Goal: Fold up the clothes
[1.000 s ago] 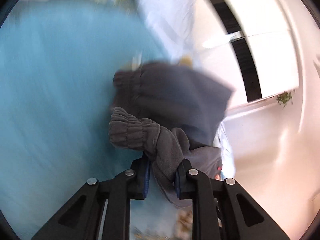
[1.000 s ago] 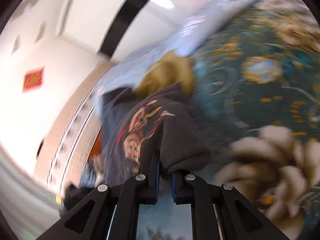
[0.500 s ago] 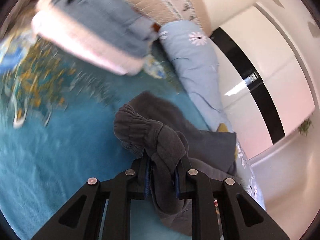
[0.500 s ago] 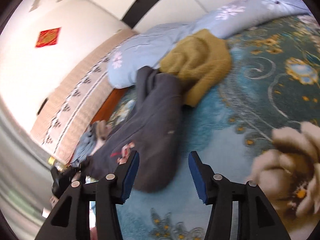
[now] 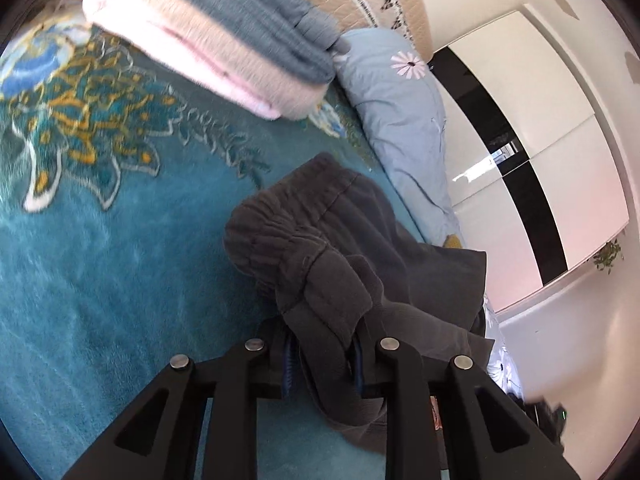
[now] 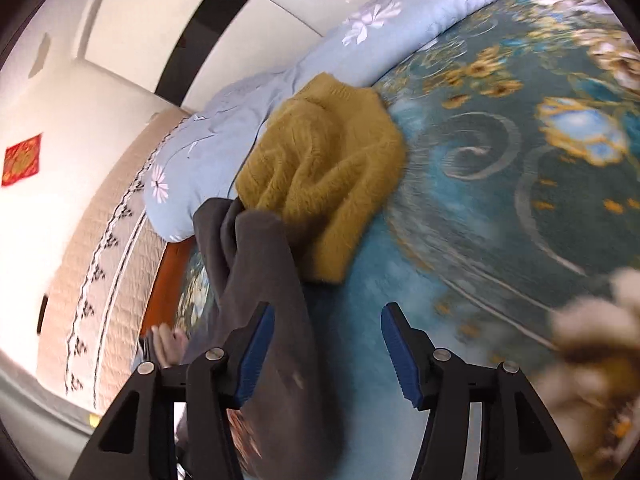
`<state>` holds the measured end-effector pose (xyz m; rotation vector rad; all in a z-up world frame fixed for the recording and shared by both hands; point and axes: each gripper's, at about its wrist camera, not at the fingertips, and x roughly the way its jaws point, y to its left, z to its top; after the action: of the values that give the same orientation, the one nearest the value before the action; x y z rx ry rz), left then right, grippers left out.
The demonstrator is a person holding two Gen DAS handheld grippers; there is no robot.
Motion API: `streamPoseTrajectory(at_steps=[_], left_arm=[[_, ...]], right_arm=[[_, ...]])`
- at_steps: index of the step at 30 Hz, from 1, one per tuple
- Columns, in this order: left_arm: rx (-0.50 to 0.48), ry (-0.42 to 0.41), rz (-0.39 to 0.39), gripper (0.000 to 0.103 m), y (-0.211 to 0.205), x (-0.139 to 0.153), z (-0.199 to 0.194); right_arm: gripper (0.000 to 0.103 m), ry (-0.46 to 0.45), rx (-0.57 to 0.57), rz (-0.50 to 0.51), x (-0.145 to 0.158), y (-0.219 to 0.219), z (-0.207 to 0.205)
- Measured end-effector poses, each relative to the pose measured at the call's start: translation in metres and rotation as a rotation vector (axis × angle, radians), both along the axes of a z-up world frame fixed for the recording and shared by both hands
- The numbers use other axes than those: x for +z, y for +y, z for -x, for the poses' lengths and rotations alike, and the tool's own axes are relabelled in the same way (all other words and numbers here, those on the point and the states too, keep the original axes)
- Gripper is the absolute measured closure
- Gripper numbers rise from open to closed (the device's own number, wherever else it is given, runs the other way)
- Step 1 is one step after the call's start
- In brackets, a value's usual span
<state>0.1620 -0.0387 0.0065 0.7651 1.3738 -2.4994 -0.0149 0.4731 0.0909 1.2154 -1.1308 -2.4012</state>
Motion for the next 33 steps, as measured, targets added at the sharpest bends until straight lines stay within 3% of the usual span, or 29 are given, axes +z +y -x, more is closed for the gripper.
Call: streamPoseTrajectory(at_steps=[5, 10, 12, 14, 15, 18, 22, 25, 27, 30, 31, 33], left_arm=[[-0.010, 0.005, -0.007, 0.079, -0.001, 0.000, -0.001], [-0.020, 0.018, -0.053, 0.079, -0.004, -0.006, 0.000], [-0.026, 0.022, -0.065, 0.079, -0.005, -0.007, 0.001], [-0.040, 0.024, -0.068, 0.079, -0.004, -0.006, 0.002], [-0.045, 0.025, -0.069, 0.079, -0.003, -0.006, 0.002], [-0.061, 0.034, -0.080, 0.079, -0.002, -0.006, 0.003], [-0.096, 0.057, -0.101, 0.076, 0.002, -0.006, 0.004], [-0.102, 0.073, -0.126, 0.075, 0.001, -0.006, 0.002], [-0.105, 0.080, -0.162, 0.074, 0.000, -0.009, 0.001], [-0.105, 0.082, -0.189, 0.074, 0.000, -0.011, 0.000], [-0.105, 0.081, -0.191, 0.074, 0.000, -0.011, 0.000], [-0.106, 0.079, -0.190, 0.074, 0.000, -0.011, -0.001]], right_arm=[[0.044, -0.092, -0.030, 0.032, -0.003, -0.033, 0.062], [0.045, -0.177, -0.076, 0.035, -0.019, -0.049, 0.088], [0.062, -0.200, -0.072, 0.046, -0.022, -0.053, 0.091], [0.088, -0.212, -0.069, -0.001, -0.017, -0.058, 0.093], [0.093, -0.209, -0.065, -0.024, -0.010, -0.060, 0.093], [0.096, -0.143, -0.060, -0.046, 0.021, -0.063, 0.087], [0.101, 0.082, -0.065, 0.008, 0.087, -0.049, 0.053], [0.103, 0.303, -0.072, -0.056, 0.144, -0.030, -0.005], [0.103, 0.393, -0.064, -0.119, 0.163, -0.012, -0.048], [0.100, 0.347, -0.081, -0.276, 0.158, 0.012, -0.079], [0.099, 0.310, -0.084, -0.273, 0.152, 0.018, -0.080], [0.099, 0.241, -0.082, -0.168, 0.133, 0.027, -0.074]])
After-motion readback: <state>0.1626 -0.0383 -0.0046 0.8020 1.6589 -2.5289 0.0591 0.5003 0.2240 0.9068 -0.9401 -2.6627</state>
